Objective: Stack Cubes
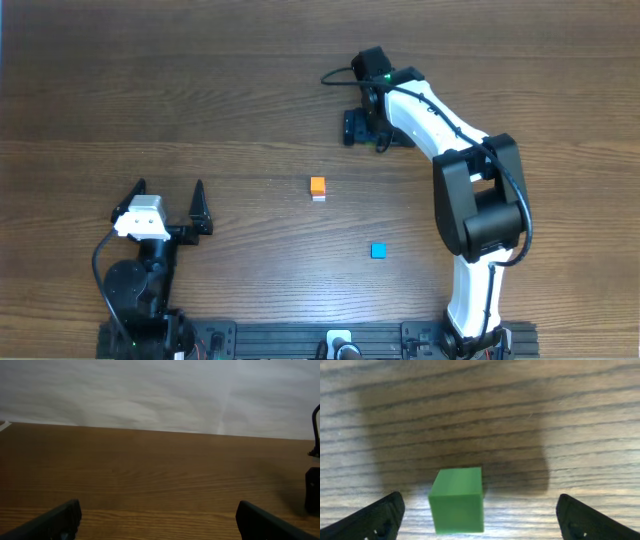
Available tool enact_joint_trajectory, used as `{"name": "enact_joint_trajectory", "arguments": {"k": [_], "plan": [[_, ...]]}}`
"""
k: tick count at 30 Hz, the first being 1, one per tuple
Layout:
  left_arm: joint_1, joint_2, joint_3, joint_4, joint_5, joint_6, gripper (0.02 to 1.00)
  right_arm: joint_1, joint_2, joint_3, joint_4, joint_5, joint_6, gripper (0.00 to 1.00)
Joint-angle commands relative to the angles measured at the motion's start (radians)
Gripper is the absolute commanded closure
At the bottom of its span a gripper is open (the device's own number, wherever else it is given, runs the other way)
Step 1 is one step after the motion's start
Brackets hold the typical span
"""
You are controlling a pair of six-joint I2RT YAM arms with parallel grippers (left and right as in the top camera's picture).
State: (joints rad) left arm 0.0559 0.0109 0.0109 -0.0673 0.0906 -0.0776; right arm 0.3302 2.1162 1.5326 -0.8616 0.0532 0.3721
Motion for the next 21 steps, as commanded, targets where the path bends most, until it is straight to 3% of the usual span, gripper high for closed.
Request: {"name": "enact_joint_trajectory", "arguments": {"k": [1, 8, 21], "plan": [[0.006, -0.008, -0.005, -0.002, 0.010, 0.014, 0.018, -0.010, 0.010, 0.024, 0.008, 0.014, -0.028, 0.123], [0.006, -0.008, -0.005, -0.002, 0.010, 0.014, 0.018, -0.003, 0.010, 0.024, 0.010, 0.000, -0.056, 0.308], [0.006, -0.008, -0.005, -0.001, 0.010, 0.014, 0.018, 0.017, 0.010, 0.024, 0.024, -0.023, -0.063, 0.382]]}}
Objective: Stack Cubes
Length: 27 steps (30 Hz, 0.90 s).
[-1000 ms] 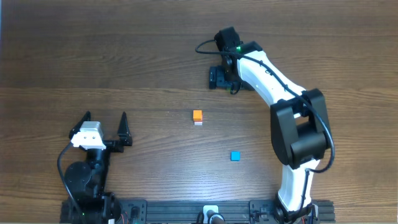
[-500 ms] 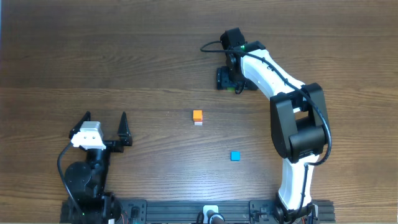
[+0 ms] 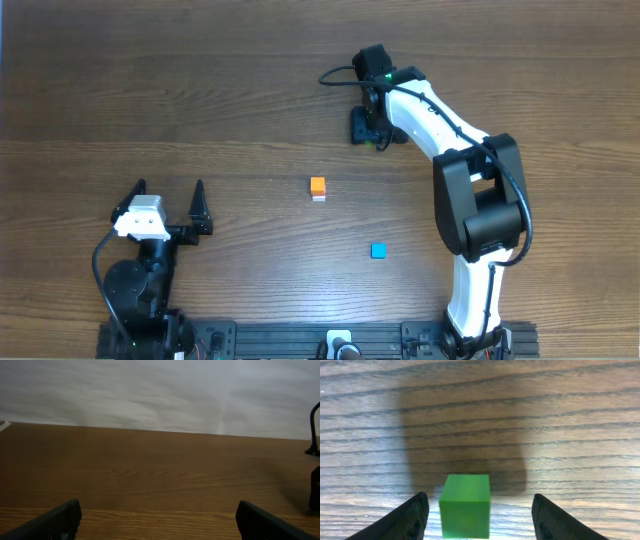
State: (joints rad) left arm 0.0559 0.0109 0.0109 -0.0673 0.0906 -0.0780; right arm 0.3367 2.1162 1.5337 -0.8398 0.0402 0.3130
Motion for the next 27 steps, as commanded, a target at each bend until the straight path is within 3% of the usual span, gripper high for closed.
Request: {"name": "enact_joint_trajectory", "arguments": {"k": [1, 27], "plan": [[0.006, -0.008, -0.005, -0.002, 0.010, 0.015, 0.018, 0.010, 0.010, 0.023, 0.002, -0.010, -0.004, 0.389], [0.006, -0.008, -0.005, -0.002, 0.010, 0.015, 0.018, 0.018, 0.010, 0.023, -0.001, -0.021, -0.003, 0.623]]}}
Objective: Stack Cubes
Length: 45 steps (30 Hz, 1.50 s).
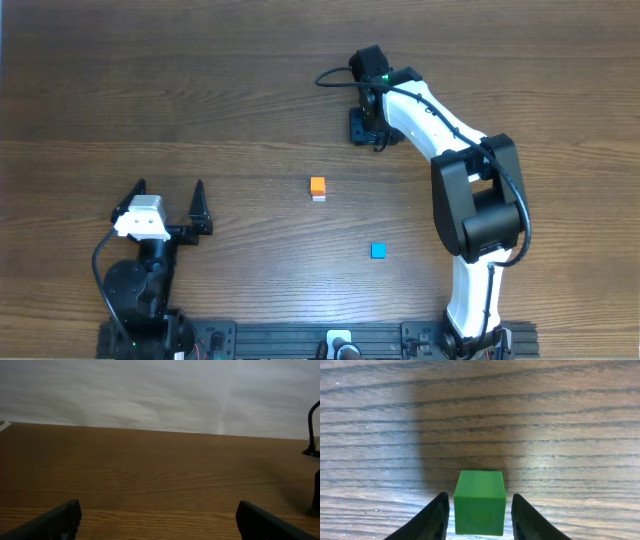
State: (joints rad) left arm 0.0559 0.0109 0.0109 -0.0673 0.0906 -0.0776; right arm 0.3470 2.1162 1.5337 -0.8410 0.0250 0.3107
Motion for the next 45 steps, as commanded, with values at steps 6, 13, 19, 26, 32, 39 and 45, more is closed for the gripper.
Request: {"name": "enact_joint_trajectory", "arguments": {"k": [6, 13, 19, 26, 32, 39, 45], "plan": [[0.006, -0.008, -0.005, -0.002, 0.010, 0.014, 0.018, 0.007, 0.010, 0.023, 0.003, -0.006, -0.001, 0.687], [0.006, -0.008, -0.005, -0.002, 0.010, 0.014, 0.018, 0.007, 0.010, 0.023, 0.015, -0.006, 0.007, 0.750], [0.006, -0.008, -0.005, -0.002, 0.010, 0.014, 0.018, 0.006, 0.010, 0.023, 0.014, -0.010, 0.011, 0.803], [0.006, -0.008, -0.005, -0.002, 0.010, 0.014, 0.018, 0.011, -0.024, 0.024, -0.024, -0.020, 0.034, 0.862], [0.006, -0.008, -0.005, -0.002, 0.010, 0.014, 0.018, 0.057, -0.154, 0.024, -0.096, 0.005, 0.064, 0.879], [0.006, -0.008, -0.005, -0.002, 0.010, 0.014, 0.018, 0.184, -0.289, 0.024, -0.169, 0.044, 0.132, 0.853], [0.006, -0.008, -0.005, -0.002, 0.010, 0.014, 0.018, 0.300, -0.312, 0.024, -0.203, 0.044, 0.211, 0.890]]}}
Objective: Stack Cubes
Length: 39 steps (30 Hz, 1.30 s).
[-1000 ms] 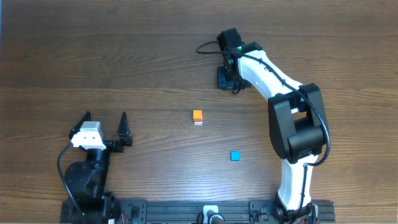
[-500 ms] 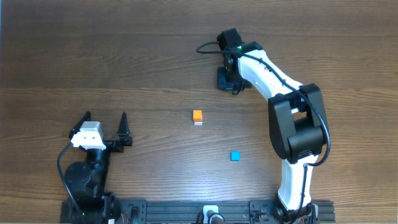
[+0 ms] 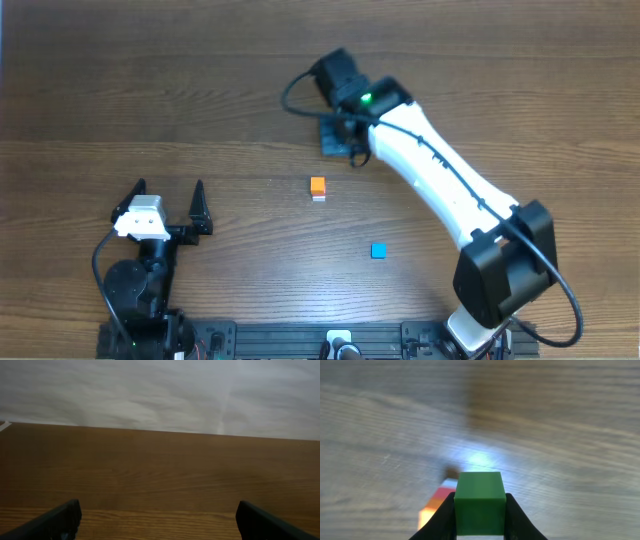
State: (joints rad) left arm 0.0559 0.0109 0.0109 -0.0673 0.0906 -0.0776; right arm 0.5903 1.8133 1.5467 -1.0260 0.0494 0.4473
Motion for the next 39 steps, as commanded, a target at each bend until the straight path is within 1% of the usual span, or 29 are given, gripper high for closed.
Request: {"name": "enact_joint_trajectory", "arguments": {"k": [1, 7, 14, 17, 19, 28, 39], "plan": [[0.006, -0.008, -0.005, -0.002, 0.010, 0.014, 0.018, 0.071, -0.009, 0.011, -0.025, 0.020, 0.088, 0.904], [0.006, -0.008, -0.005, -0.002, 0.010, 0.014, 0.020, 0.138, -0.009, 0.011, -0.022, 0.031, 0.144, 0.936], [0.006, -0.008, -0.005, -0.002, 0.010, 0.014, 0.018, 0.155, -0.009, 0.011, -0.043, 0.034, 0.182, 0.967], [0.006, -0.008, -0.005, -0.002, 0.010, 0.014, 0.018, 0.155, -0.009, 0.011, -0.077, 0.067, 0.214, 0.969], [0.006, -0.008, -0.005, -0.002, 0.010, 0.014, 0.018, 0.156, -0.008, 0.011, -0.090, 0.076, 0.230, 0.969], [0.006, -0.008, -0.005, -0.002, 0.010, 0.014, 0.018, 0.180, 0.014, 0.011, -0.097, 0.071, 0.256, 0.972], [0.006, -0.008, -0.005, -0.002, 0.010, 0.014, 0.018, 0.191, 0.045, 0.010, -0.096, 0.026, 0.279, 0.972]]}}
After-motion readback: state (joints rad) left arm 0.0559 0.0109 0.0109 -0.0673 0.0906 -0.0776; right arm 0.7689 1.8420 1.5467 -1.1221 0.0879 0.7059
